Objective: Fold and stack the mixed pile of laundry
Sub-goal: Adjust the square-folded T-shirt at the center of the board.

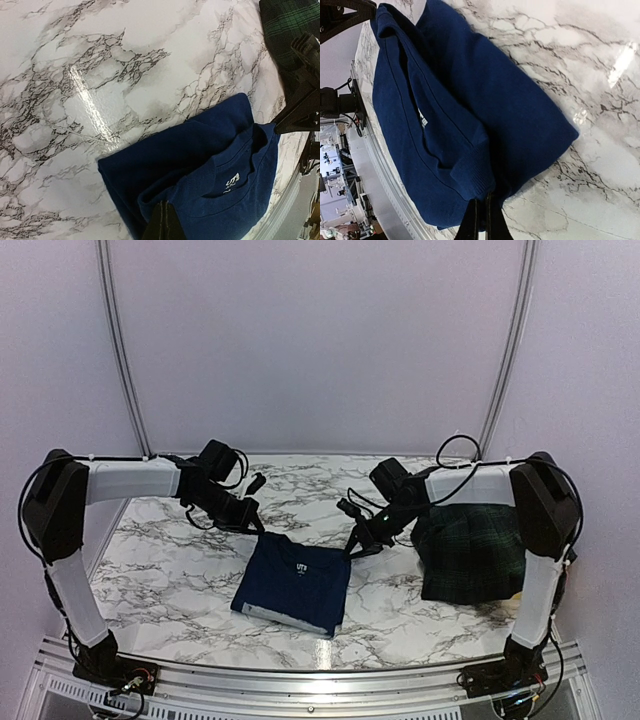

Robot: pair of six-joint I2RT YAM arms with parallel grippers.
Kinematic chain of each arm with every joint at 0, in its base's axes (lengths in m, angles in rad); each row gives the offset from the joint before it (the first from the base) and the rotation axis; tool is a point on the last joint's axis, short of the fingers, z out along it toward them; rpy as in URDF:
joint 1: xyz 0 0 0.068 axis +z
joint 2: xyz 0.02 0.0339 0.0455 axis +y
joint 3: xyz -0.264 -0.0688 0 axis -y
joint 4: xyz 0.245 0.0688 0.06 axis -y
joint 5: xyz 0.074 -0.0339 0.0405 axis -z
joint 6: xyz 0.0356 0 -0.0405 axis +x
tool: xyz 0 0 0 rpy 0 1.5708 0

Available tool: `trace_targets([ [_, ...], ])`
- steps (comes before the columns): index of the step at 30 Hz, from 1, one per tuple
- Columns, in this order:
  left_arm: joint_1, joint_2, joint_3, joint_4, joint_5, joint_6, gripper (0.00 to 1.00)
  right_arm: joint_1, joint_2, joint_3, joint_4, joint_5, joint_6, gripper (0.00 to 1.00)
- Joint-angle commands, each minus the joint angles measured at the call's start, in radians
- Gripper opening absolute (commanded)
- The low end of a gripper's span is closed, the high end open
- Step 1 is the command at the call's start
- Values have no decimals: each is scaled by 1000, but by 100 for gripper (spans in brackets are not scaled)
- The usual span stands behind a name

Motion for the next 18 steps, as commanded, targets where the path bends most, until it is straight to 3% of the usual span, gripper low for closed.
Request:
trace_targets([
  [1, 12, -91, -34, -16, -43, -14, 0, 21, -48, 76, -44, 46, -22, 0],
  [10, 44, -113, -58, 8, -93, -34, 0, 11, -9, 196, -99, 164, -75, 0],
  [18, 52, 22, -26, 69, -81, -49, 0, -22, 95, 233, -97, 280, -86, 0],
])
